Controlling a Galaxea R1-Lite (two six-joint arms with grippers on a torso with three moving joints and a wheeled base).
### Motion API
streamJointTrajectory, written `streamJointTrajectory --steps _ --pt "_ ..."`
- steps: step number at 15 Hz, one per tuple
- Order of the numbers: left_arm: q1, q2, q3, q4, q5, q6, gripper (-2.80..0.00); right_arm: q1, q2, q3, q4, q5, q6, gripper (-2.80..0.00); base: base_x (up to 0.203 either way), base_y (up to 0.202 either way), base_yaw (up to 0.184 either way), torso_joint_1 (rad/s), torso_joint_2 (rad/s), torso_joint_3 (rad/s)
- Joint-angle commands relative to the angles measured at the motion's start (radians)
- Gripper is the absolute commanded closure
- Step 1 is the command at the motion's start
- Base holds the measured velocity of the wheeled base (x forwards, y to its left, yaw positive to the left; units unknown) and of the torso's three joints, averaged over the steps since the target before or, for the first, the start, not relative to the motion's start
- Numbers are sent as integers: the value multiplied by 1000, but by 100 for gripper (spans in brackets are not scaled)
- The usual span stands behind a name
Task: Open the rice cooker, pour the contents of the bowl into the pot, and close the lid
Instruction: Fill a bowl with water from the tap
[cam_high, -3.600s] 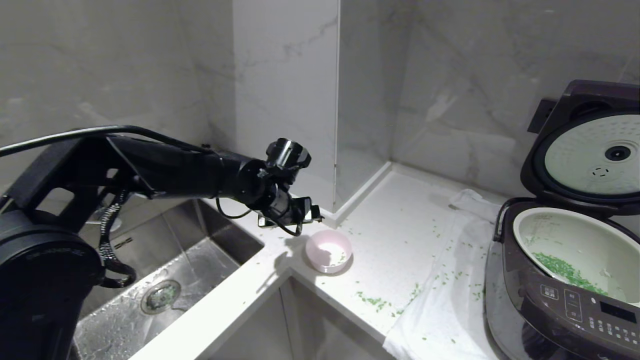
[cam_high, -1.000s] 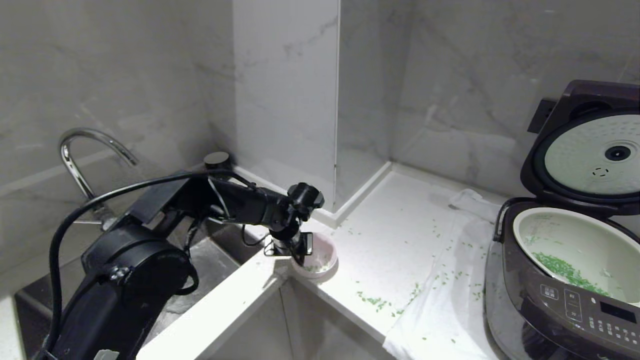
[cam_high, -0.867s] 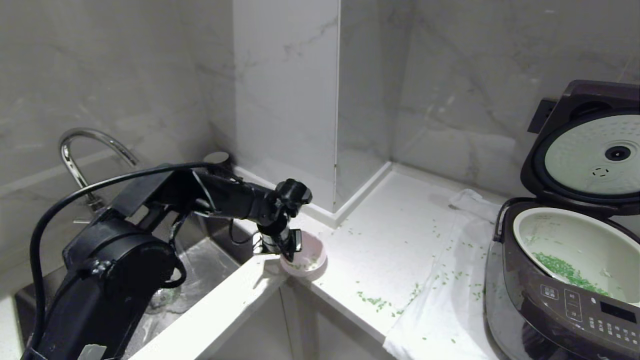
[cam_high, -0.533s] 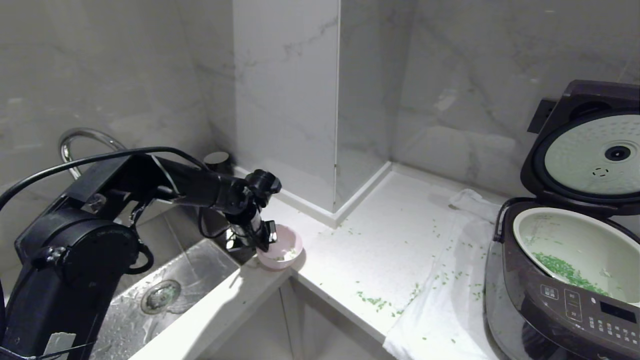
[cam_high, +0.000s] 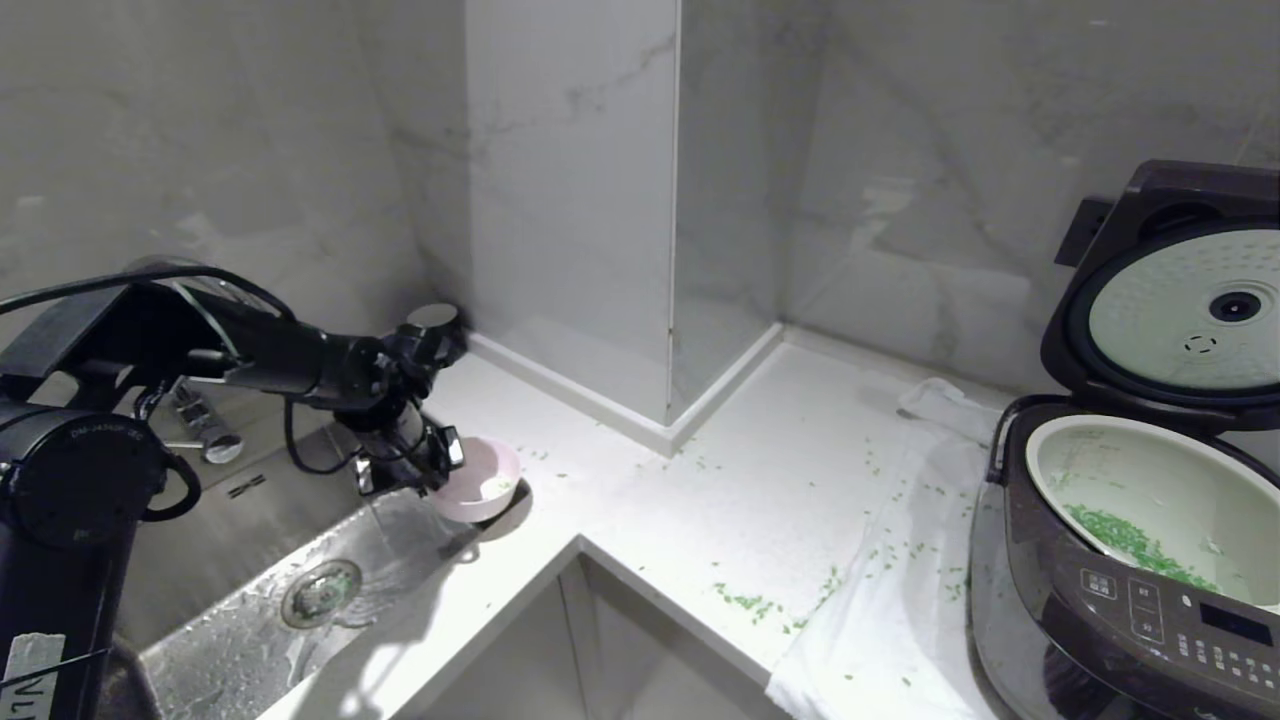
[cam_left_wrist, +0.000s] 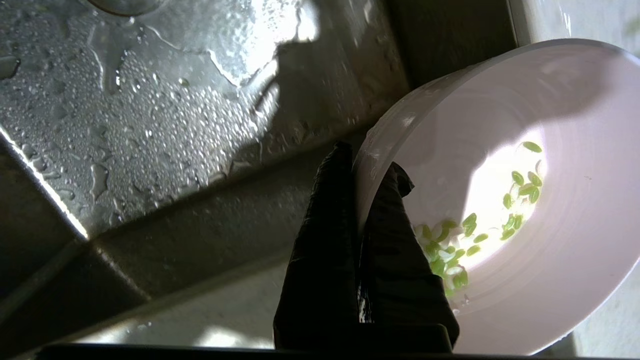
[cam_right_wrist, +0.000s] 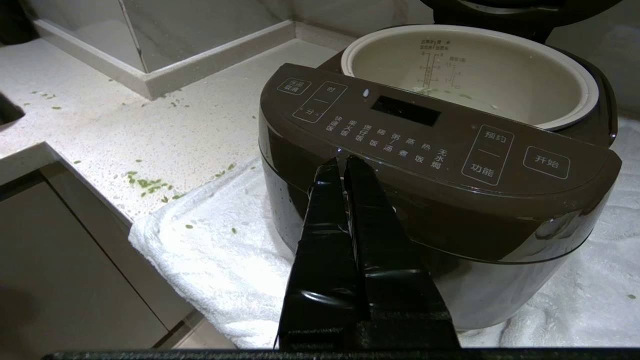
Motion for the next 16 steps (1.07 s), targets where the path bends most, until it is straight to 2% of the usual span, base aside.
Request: streamJointTrajectory --steps 1,4,7,12,16 --pt "102 -1 0 -62 -12 -9 0 0 1 0 0 0 -1 0 0 0 0 0 0 0" --pt "215 39 -21 -168 -17 -6 0 0 1 0 0 0 -1 0 0 0 0 0 0 0" --pt "283 86 -79 -179 -16 -13 0 0 1 0 0 0 -1 0 0 0 0 0 0 0" --pt "339 120 -88 -200 -18 -13 0 0 1 0 0 0 -1 0 0 0 0 0 0 0" --pt "391 148 -140 -215 -18 -22 0 0 1 0 0 0 -1 0 0 0 0 0 0 0"
